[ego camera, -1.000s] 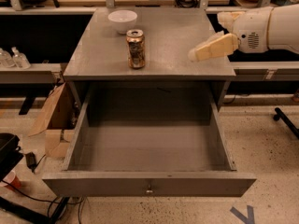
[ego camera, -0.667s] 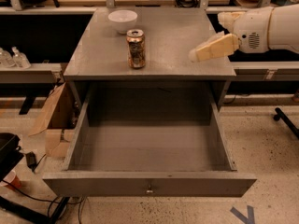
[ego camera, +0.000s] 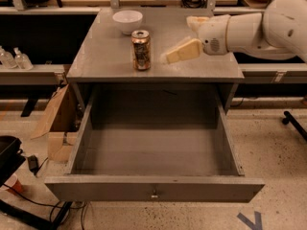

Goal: Place orange can into top drawer

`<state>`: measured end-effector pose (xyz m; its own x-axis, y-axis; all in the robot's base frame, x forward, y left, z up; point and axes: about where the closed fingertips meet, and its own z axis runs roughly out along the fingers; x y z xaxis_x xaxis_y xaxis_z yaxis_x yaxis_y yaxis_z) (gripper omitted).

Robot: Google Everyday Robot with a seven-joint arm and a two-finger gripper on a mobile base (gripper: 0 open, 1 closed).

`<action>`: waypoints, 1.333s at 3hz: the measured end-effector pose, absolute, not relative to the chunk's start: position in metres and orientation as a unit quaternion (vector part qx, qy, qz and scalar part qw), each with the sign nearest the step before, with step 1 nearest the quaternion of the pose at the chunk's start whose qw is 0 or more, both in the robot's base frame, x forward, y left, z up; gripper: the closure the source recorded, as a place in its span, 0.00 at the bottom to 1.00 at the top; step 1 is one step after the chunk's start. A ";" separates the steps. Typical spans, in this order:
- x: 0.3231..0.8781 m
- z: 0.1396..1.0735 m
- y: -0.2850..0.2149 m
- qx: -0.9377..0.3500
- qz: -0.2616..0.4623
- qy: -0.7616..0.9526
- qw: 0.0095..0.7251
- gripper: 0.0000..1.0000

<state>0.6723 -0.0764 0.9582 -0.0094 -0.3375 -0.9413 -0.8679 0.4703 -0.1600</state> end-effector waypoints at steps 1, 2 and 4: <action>0.696 0.943 -0.033 -0.462 0.266 0.653 0.538 0.00; 0.712 0.931 -0.001 -0.454 0.289 0.645 0.542 0.00; 0.752 0.914 0.048 -0.411 0.325 0.643 0.559 0.00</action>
Offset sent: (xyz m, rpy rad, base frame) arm 0.0676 0.1142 -0.0408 0.1620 0.0236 0.0617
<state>0.7516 0.0476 0.9138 -0.0372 -0.1647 -0.9856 -0.8912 0.4516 -0.0418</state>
